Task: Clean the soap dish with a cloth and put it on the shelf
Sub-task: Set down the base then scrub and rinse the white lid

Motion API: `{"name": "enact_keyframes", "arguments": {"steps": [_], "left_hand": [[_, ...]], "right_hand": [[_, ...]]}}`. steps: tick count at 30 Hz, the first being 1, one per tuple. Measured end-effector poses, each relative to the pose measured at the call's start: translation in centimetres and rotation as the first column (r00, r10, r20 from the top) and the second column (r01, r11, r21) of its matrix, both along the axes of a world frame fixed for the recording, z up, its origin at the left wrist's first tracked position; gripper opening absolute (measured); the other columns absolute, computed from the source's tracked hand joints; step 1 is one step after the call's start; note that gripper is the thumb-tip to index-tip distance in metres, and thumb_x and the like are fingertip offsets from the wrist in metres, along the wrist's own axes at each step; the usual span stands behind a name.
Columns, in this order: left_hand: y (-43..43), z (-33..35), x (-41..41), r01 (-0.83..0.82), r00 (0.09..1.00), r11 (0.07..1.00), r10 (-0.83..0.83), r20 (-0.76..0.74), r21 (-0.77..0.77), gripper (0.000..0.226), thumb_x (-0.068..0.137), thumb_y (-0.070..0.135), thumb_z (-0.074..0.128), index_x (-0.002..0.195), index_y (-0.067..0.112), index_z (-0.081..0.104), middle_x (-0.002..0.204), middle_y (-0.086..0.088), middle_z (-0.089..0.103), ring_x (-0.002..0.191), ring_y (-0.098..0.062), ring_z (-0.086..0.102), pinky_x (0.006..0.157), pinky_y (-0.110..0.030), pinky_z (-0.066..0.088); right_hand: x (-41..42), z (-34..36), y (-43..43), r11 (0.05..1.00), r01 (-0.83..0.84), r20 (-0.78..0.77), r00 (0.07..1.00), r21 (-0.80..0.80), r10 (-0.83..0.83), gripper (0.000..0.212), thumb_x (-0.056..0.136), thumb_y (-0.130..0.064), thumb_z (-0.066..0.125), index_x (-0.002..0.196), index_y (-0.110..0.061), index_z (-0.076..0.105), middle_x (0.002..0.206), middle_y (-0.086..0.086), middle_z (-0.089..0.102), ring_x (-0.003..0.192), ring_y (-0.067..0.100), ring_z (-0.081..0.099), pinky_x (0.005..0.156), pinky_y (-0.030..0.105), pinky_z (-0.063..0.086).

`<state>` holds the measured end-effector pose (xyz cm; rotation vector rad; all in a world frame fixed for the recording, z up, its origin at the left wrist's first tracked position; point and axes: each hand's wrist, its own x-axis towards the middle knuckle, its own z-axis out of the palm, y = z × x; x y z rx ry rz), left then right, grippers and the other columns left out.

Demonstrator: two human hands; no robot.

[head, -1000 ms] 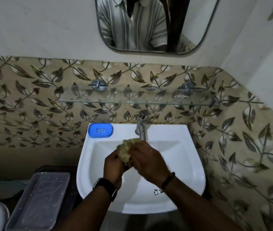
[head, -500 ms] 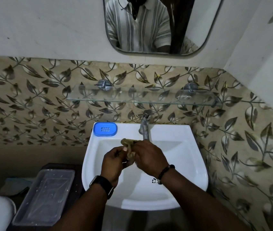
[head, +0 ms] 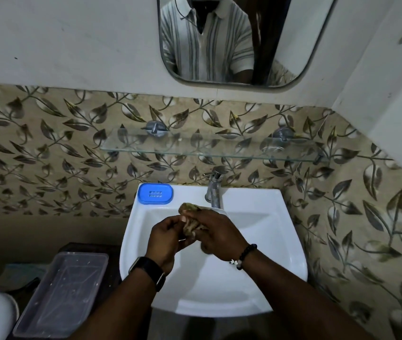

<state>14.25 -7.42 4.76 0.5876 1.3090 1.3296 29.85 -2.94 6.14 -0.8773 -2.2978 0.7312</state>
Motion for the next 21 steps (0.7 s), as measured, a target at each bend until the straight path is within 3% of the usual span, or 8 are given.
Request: {"name": "enact_keyframes", "arguments": {"steps": [2, 5, 7, 10, 13, 17, 19, 21], "left_hand": [[0.3, -0.2, -0.1, 0.004, 1.000, 1.000, -0.003, 0.013, -0.005, 0.020, 0.100, 0.006, 0.056, 0.109, -0.002, 0.071, 0.102, -0.027, 0.076, 0.097, -0.042, 0.073, 0.086, -0.046, 0.062], [0.3, -0.4, 0.2, -0.004, 1.000, 1.000, 0.004, 0.013, -0.007, 0.019, 0.100, 0.009, 0.058, 0.106, -0.001, 0.073, 0.099, -0.025, 0.077, 0.096, -0.043, 0.073, 0.085, -0.047, 0.062], [0.2, -0.5, 0.7, -0.042, 0.999, 0.999, 0.042, 0.026, 0.000, 0.018, 0.100, 0.010, 0.060, 0.105, -0.002, 0.073, 0.098, -0.025, 0.076, 0.092, -0.041, 0.073, 0.080, -0.042, 0.063], [0.4, -0.5, 0.8, -0.119, 0.991, 0.993, 0.118, 0.063, 0.010, 0.015, 0.098, 0.010, 0.062, 0.102, 0.000, 0.072, 0.096, -0.023, 0.075, 0.085, -0.034, 0.072, 0.074, -0.039, 0.063], [0.9, -0.3, 0.2, -0.201, 0.976, 0.979, 0.199, 0.091, 0.010, 0.010, 0.097, 0.009, 0.064, 0.100, 0.002, 0.070, 0.099, -0.019, 0.070, 0.088, -0.032, 0.068, 0.079, -0.044, 0.061], [1.1, 0.3, 0.2, -0.229, 0.970, 0.974, 0.228, 0.087, 0.001, 0.014, 0.098, 0.012, 0.064, 0.106, 0.003, 0.070, 0.107, -0.020, 0.071, 0.096, -0.035, 0.068, 0.086, -0.049, 0.060], [1.2, 0.6, 0.2, -0.225, 0.969, 0.974, 0.224, 0.099, -0.005, 0.016, 0.098, 0.012, 0.063, 0.107, 0.002, 0.070, 0.108, -0.021, 0.071, 0.096, -0.035, 0.068, 0.086, -0.049, 0.061], [1.1, 0.7, 0.2, -0.185, 0.979, 0.983, 0.184, 0.083, 0.005, 0.018, 0.098, 0.012, 0.062, 0.108, 0.000, 0.071, 0.106, -0.025, 0.073, 0.094, -0.036, 0.069, 0.083, -0.046, 0.062]], "right_hand": [[0.1, 0.5, 0.5, 0.996, 0.011, -0.056, 0.998, -0.086, -0.016, 0.042, 0.090, -0.001, 0.062, 0.128, -0.017, 0.068, 0.140, -0.008, 0.060, 0.134, -0.003, 0.049, 0.112, 0.019, 0.038], [0.0, 0.9, 0.7, 0.987, 0.065, -0.035, 0.997, -0.144, -0.070, 0.033, 0.091, -0.013, 0.057, 0.120, -0.020, 0.072, 0.124, -0.001, 0.072, 0.119, 0.007, 0.063, 0.103, 0.022, 0.047], [-0.1, 0.8, 1.0, 0.995, 0.093, 0.129, 0.987, 0.020, -0.095, 0.038, 0.086, -0.018, 0.055, 0.121, -0.025, 0.070, 0.113, 0.001, 0.073, 0.107, 0.019, 0.066, 0.093, 0.030, 0.052], [-0.4, 0.7, 1.3, 0.941, 0.085, 0.396, 0.892, 0.326, -0.218, 0.042, 0.075, -0.014, 0.072, 0.115, -0.028, 0.070, 0.099, 0.000, 0.068, 0.092, 0.024, 0.065, 0.072, 0.031, 0.053], [-0.4, 1.5, 1.6, 0.838, 0.136, 0.443, 0.798, 0.528, -0.409, 0.030, 0.060, -0.014, 0.080, 0.086, -0.026, 0.073, 0.081, 0.001, 0.067, 0.073, 0.026, 0.063, 0.058, 0.028, 0.047], [-0.6, 1.4, 1.5, 0.788, 0.222, 0.441, 0.728, 0.574, -0.525, 0.014, 0.071, -0.018, 0.072, 0.083, -0.025, 0.072, 0.082, 0.002, 0.069, 0.077, 0.028, 0.063, 0.063, 0.031, 0.046], [-1.0, 1.2, 0.7, 0.822, 0.214, 0.389, 0.799, 0.527, -0.458, 0.024, 0.069, -0.013, 0.070, 0.091, -0.023, 0.073, 0.091, 0.003, 0.072, 0.084, 0.029, 0.065, 0.069, 0.031, 0.049], [-1.5, 1.1, 0.0, 0.909, 0.172, 0.273, 0.918, 0.380, -0.287, 0.034, 0.071, -0.008, 0.061, 0.101, -0.019, 0.074, 0.105, 0.002, 0.073, 0.099, 0.026, 0.065, 0.084, 0.031, 0.050]]}}
